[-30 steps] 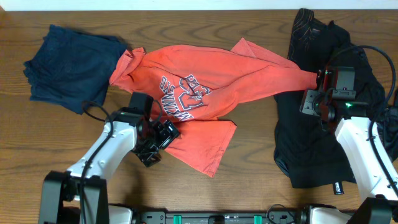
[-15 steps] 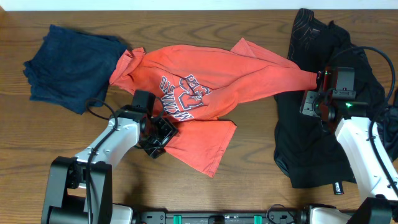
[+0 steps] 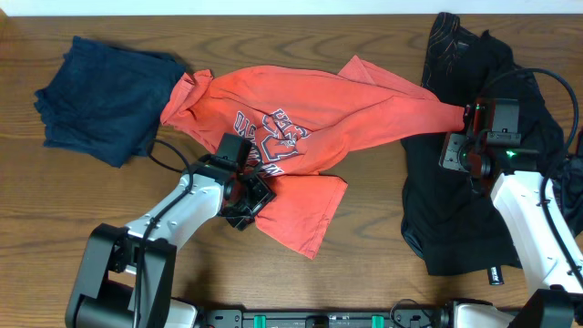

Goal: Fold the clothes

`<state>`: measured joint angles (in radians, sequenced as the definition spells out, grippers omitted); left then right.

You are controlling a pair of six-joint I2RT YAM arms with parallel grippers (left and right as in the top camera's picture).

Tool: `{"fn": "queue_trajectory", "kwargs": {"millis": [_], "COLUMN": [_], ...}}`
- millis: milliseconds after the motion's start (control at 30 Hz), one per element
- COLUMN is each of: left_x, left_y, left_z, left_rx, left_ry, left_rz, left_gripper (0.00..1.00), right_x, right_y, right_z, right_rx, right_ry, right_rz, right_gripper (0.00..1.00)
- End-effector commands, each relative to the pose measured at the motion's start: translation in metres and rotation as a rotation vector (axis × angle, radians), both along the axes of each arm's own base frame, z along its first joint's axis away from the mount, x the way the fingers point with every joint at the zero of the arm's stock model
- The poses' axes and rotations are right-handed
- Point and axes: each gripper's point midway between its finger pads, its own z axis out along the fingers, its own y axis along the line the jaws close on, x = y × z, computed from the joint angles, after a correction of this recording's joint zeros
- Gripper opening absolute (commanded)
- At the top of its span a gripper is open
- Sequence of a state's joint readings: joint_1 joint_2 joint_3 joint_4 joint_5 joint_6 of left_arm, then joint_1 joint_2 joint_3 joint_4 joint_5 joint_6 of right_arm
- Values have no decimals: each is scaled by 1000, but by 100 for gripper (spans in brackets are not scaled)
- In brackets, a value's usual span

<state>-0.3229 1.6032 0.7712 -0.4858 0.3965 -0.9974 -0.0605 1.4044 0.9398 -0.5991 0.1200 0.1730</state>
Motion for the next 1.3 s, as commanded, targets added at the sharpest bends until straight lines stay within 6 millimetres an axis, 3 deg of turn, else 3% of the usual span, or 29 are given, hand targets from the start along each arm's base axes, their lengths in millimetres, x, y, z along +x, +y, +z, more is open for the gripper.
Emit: {"fn": "queue_trajectory", "kwargs": {"millis": [0, 33, 67, 133, 200, 367, 600, 733, 833, 1033, 1267], "left_x": [-6, -6, -6, -7, -6, 0, -3, -15, -27, -45, -41], "left_y": [3, 2, 2, 1, 0, 1, 39, 74, 102, 141, 179], "left_z": [-14, -14, -14, -13, -12, 6, 62, 98, 113, 121, 117], "left_rx": [27, 24, 24, 16, 11, -33, -30, -3, 68, 214, 304], "left_ry": [47, 47, 47, 49, 43, -14, -141, -244, -286, -306, -291], "left_rz": [24, 23, 23, 20, 12, -38, -41, 13, 91, 188, 315], "left_gripper": [64, 63, 56, 22, 6, 6, 6, 6, 6, 6, 6], "right_x": [3, 3, 3, 3, 3, 3, -1, 1, 5, 6, -2], "right_y": [-3, -3, -3, -3, -3, -3, -3, 1, 4, 13, 17], "right_z": [8, 8, 8, 8, 7, 7, 5, 5, 2, -36, -90], "right_rx": [1, 1, 1, 2, 2, 2, 3, 34, 56, 110, 149], "right_ry": [-21, -21, -22, -20, -20, -19, -3, -12, -15, 85, 236], "right_rz": [-7, -7, -7, -8, -7, -8, -8, -16, -16, 4, -21], "right_gripper": [59, 59, 59, 59, 59, 59, 61, 34, 24, 3, 1]}}
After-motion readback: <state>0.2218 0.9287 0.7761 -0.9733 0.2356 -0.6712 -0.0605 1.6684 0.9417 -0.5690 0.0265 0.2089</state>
